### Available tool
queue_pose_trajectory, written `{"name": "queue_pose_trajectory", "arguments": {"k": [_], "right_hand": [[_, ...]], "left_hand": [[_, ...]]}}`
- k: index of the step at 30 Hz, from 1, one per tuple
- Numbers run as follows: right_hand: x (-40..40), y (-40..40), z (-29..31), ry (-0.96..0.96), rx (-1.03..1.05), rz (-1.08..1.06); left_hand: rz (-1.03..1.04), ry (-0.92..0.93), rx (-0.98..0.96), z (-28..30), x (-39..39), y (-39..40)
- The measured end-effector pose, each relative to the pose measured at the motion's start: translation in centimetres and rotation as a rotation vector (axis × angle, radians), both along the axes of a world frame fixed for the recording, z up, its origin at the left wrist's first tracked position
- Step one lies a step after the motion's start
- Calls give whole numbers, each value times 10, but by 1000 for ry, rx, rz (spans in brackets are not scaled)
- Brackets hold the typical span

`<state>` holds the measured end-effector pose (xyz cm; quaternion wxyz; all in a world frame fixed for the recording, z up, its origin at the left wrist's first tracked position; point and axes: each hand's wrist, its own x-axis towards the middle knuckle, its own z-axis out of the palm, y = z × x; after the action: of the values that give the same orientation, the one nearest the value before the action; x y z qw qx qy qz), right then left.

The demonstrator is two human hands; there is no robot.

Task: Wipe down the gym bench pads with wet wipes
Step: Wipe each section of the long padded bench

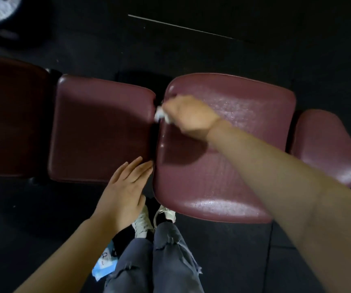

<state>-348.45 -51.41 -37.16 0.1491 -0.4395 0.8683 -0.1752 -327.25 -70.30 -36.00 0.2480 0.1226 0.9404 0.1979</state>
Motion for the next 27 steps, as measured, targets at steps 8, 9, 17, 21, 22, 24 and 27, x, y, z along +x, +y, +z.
{"name": "queue_pose_trajectory", "arguments": {"k": [8,9,17,21,22,24,27], "right_hand": [[53,4,-16,111,-35,-301],[86,16,-9,6,-63,-156],[95,62,-2,41,41,402],[-41,57,-7,261,73,-203],[-53,56,-5,303,65,-395],[-37,52,-6,318,51,-643],[58,58,-6,80,79,-476]], "left_hand": [[-16,-11,-36,-1,-2,4],[-13,-13,-30,-1,-2,5],[20,-35,-46,-5,-1,10],[22,-31,-47,-7,1,9],[28,-32,-41,-7,0,9],[40,-35,-30,-5,-1,10],[65,-40,-6,-4,-2,12]]}}
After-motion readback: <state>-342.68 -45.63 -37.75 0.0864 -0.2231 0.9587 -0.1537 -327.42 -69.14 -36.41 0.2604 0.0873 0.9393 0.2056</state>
